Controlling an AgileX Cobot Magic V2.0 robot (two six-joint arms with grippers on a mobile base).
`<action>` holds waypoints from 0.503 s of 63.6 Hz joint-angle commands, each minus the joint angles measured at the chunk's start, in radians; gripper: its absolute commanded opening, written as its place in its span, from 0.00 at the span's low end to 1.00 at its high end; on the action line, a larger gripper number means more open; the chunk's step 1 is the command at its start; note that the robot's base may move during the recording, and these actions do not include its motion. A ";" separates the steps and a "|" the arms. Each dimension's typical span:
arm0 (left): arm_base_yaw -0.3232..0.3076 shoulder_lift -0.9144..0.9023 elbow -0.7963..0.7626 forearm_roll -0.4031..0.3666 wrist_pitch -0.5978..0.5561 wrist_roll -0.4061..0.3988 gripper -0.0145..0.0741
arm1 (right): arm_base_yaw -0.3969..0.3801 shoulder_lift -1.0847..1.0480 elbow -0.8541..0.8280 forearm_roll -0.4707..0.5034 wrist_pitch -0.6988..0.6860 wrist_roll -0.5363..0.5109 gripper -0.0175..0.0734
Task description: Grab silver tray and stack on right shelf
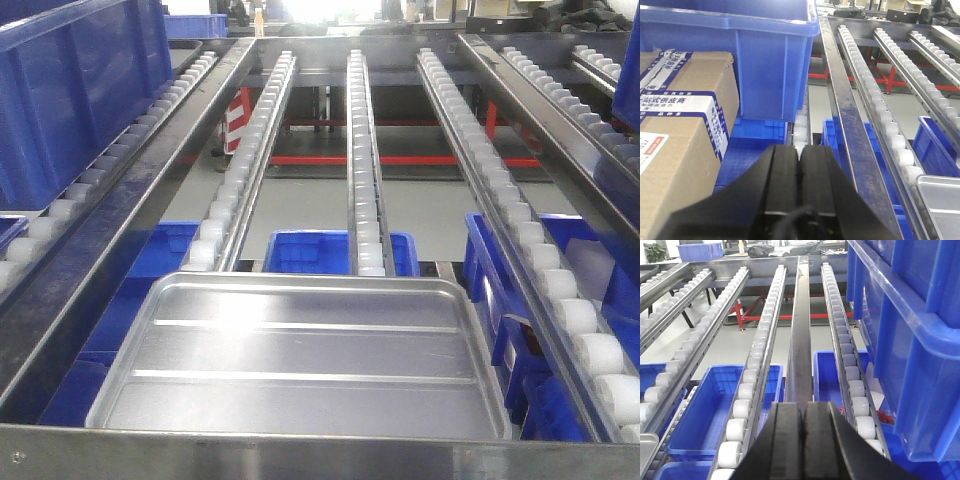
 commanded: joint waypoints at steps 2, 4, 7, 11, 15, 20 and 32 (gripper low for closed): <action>0.001 -0.016 0.018 -0.007 -0.086 -0.002 0.06 | 0.001 -0.020 -0.018 0.000 -0.090 -0.009 0.25; 0.001 -0.016 0.018 -0.007 -0.086 -0.002 0.06 | 0.001 -0.020 -0.018 0.000 -0.090 -0.009 0.25; 0.001 -0.016 0.018 -0.007 -0.086 -0.002 0.06 | 0.001 -0.020 -0.018 0.000 -0.090 -0.009 0.25; 0.001 -0.016 0.018 -0.007 -0.086 -0.002 0.06 | 0.001 -0.020 -0.018 0.000 -0.090 -0.009 0.25; 0.001 -0.016 0.018 -0.007 -0.086 -0.002 0.06 | 0.001 -0.020 -0.018 0.000 -0.090 -0.009 0.25; 0.001 -0.016 0.018 -0.007 -0.086 -0.002 0.06 | 0.001 -0.020 -0.018 0.000 -0.090 -0.009 0.25; 0.001 -0.016 0.018 -0.007 -0.086 -0.002 0.06 | 0.001 -0.020 -0.018 0.000 -0.090 -0.009 0.25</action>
